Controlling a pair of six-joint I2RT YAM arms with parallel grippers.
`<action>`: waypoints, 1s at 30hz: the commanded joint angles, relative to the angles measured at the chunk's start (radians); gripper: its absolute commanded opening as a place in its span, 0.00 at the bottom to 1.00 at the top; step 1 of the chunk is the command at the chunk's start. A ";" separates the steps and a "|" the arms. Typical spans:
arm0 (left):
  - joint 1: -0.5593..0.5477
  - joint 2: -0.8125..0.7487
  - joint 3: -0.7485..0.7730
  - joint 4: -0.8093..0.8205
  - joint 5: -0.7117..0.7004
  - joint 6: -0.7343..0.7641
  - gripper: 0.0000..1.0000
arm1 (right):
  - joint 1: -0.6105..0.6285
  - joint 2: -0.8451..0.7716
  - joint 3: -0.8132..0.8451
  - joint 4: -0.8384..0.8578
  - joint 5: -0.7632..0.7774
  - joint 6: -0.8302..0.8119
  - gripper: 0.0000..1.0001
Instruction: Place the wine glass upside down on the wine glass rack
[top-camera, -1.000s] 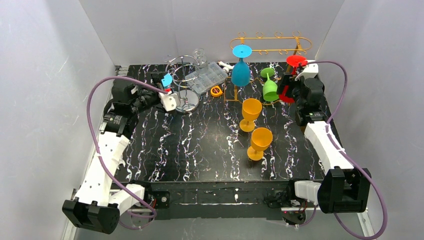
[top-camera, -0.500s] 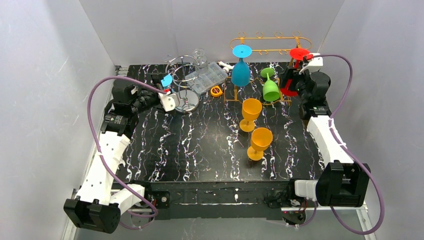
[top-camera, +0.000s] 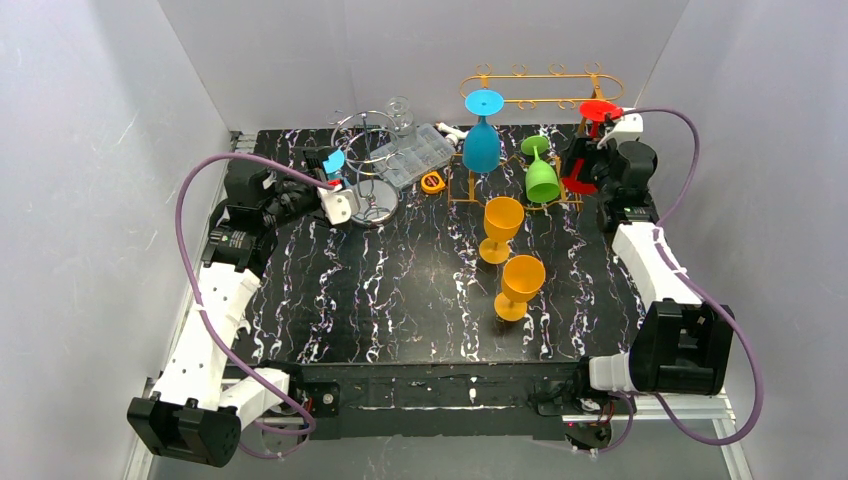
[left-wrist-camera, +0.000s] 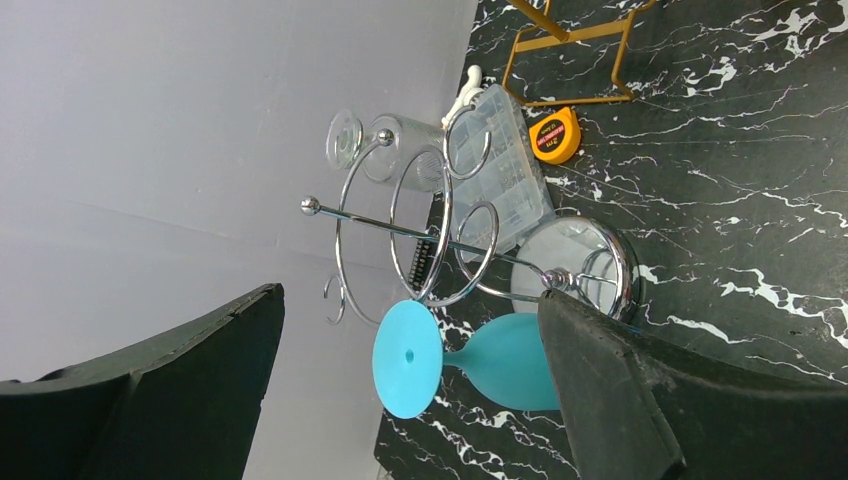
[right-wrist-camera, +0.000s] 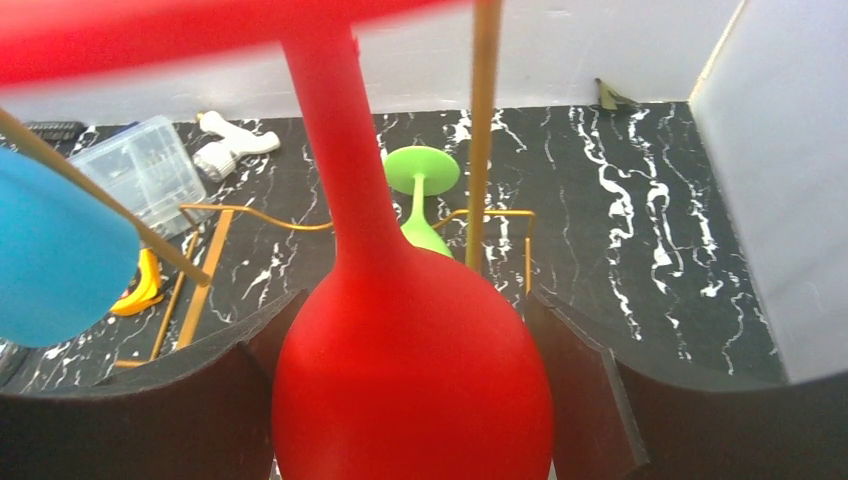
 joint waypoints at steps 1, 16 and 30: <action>0.006 -0.006 0.016 -0.026 0.021 0.010 0.98 | -0.029 0.005 0.042 0.107 0.019 -0.020 0.35; 0.006 -0.002 0.002 -0.032 0.018 0.016 0.98 | -0.043 0.103 0.103 0.139 -0.033 0.008 0.32; 0.006 -0.002 0.005 -0.048 0.012 0.019 0.98 | -0.052 0.179 0.182 0.141 -0.044 0.007 0.31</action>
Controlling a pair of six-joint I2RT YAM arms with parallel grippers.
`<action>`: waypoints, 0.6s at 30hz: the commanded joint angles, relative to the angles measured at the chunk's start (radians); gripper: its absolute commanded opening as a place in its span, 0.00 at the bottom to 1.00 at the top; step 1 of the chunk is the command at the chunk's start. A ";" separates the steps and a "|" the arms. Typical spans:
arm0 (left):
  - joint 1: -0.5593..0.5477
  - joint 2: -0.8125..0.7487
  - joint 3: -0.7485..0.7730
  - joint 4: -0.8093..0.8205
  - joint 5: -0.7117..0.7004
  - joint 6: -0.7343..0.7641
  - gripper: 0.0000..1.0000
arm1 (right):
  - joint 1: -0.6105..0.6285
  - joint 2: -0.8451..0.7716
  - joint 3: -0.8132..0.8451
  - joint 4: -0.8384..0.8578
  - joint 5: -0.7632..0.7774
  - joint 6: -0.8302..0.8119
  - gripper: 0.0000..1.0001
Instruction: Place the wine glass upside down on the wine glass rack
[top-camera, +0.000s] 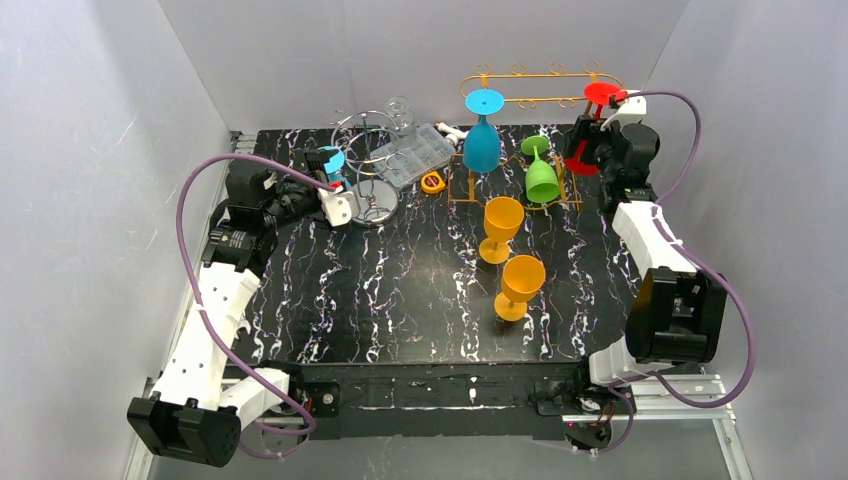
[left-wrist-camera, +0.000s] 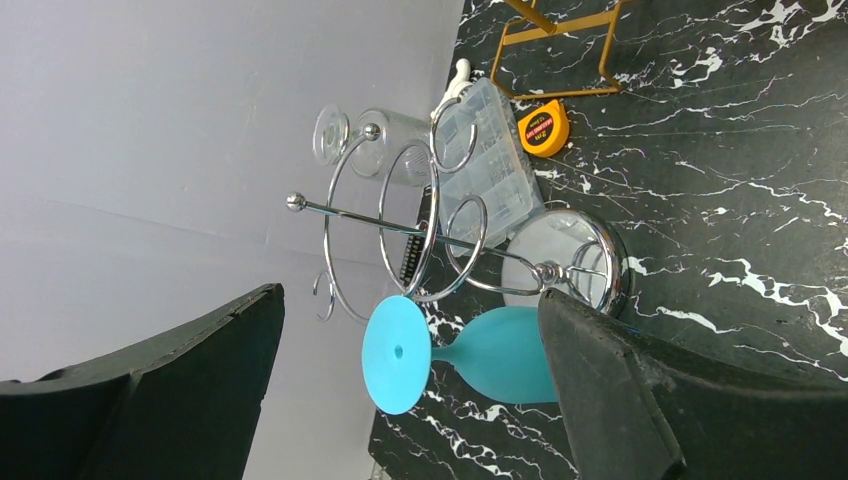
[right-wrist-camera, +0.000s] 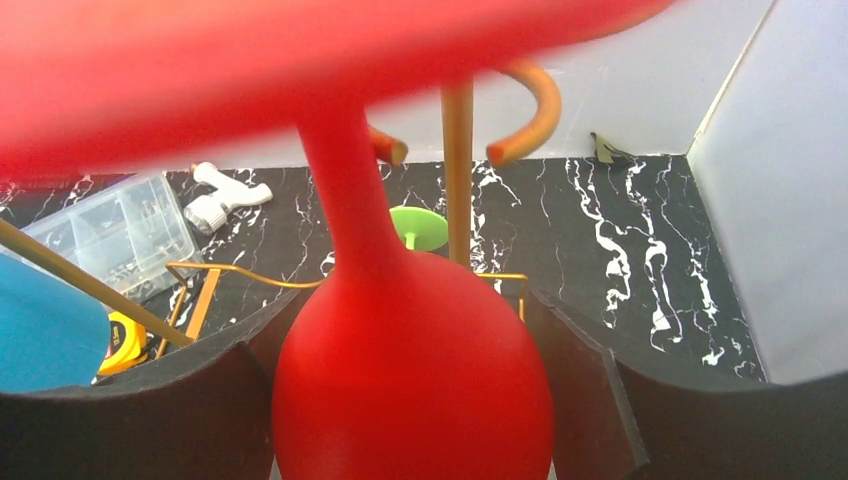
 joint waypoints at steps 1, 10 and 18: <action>0.006 -0.003 0.006 -0.018 0.012 0.000 0.98 | -0.011 0.034 0.064 0.062 -0.020 0.001 0.31; 0.006 -0.007 0.006 -0.032 0.018 0.004 0.98 | -0.036 0.020 -0.023 0.090 0.005 0.004 0.30; 0.006 -0.009 0.003 -0.048 0.023 0.006 0.98 | -0.040 0.020 0.008 0.097 -0.027 0.030 0.29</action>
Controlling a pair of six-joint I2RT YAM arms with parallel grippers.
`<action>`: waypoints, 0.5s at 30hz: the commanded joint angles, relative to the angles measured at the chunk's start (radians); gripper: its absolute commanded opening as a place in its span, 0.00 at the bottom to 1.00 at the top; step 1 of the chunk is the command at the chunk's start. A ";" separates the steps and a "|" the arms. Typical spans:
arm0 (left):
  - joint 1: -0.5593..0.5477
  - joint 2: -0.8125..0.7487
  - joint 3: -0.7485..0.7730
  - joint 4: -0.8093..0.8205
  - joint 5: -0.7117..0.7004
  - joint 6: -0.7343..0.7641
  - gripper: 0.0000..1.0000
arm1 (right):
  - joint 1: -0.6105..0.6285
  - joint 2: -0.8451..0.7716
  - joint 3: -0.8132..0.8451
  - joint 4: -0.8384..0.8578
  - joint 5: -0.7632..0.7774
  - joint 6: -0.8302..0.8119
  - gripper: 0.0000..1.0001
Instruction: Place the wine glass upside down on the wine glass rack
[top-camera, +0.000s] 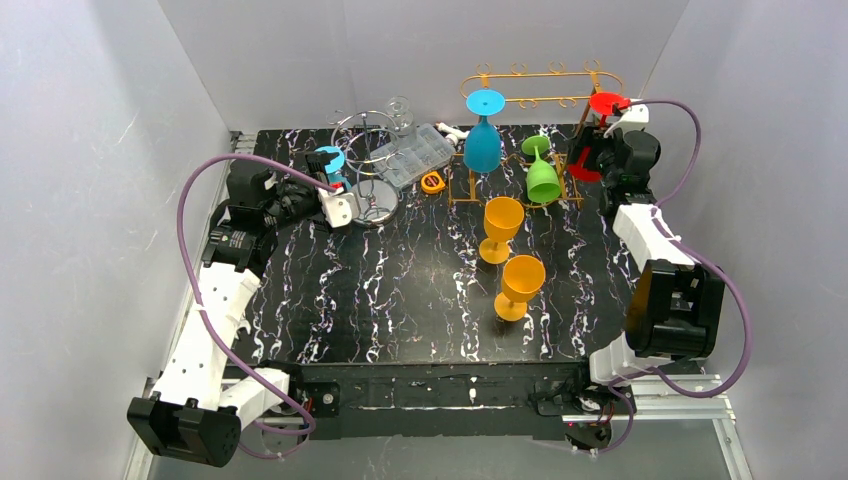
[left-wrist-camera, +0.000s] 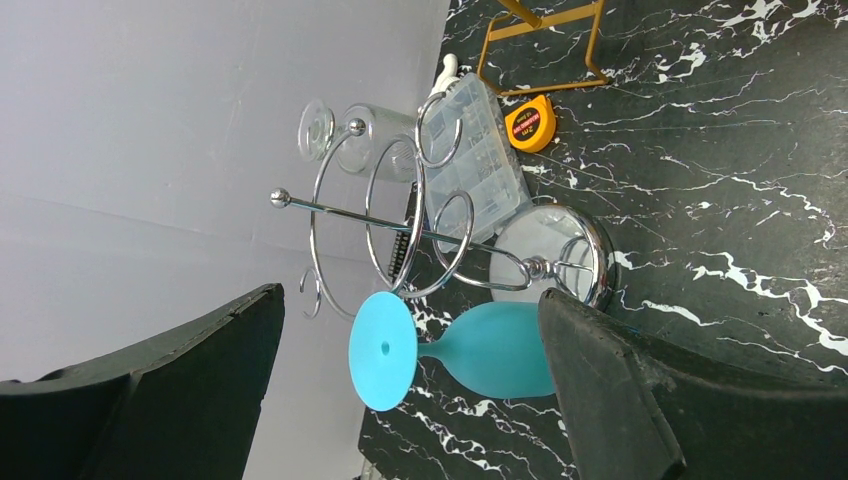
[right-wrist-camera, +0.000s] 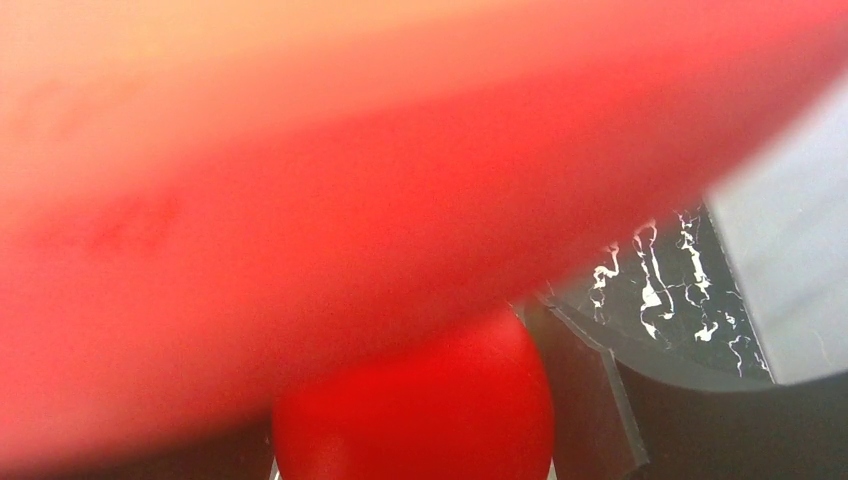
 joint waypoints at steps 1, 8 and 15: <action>0.006 -0.009 0.004 -0.022 0.025 0.002 0.98 | -0.008 -0.012 0.057 0.044 -0.026 0.027 0.29; 0.006 -0.004 0.003 -0.032 0.026 0.004 0.98 | -0.007 0.018 0.098 0.059 -0.058 0.045 0.28; 0.006 0.000 -0.002 -0.027 0.029 0.002 0.98 | -0.008 0.050 0.119 0.049 -0.067 0.044 0.28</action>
